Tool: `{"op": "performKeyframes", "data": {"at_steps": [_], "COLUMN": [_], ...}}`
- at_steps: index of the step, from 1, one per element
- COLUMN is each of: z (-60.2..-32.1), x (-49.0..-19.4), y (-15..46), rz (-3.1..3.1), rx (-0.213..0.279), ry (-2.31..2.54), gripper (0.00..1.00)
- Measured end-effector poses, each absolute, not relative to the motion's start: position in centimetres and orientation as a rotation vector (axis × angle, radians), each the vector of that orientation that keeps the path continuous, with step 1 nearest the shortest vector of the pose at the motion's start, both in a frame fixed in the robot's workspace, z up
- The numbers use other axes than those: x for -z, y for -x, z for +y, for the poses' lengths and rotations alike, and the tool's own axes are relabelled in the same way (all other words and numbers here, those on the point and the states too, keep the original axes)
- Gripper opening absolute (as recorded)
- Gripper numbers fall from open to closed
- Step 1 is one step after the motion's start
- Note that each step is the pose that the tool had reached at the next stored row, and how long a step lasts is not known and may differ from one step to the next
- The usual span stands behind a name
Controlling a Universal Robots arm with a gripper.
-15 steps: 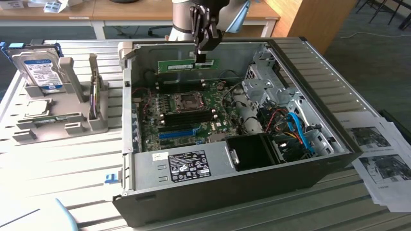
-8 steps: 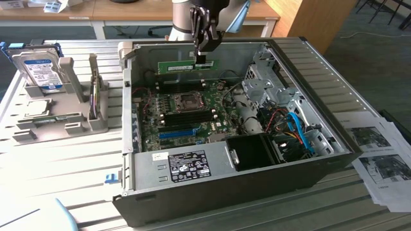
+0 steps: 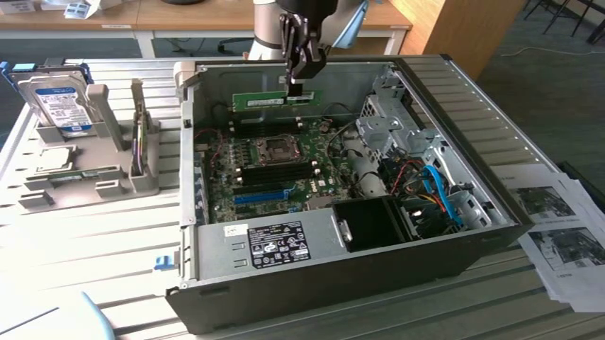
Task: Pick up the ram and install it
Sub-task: 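Insert the ram into the slot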
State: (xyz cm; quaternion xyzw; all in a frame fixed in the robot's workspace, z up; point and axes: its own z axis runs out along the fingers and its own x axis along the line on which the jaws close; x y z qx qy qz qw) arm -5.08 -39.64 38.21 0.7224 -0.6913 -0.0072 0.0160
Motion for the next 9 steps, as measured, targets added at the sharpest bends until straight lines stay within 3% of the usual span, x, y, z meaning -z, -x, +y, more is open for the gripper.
{"op": "performKeyframes", "data": {"at_steps": [9], "z": [-39.64], "x": [-37.98], "y": [5.08], "rz": [-2.15], "rx": [0.022], "ry": [-2.247], "gripper": [0.11]}}
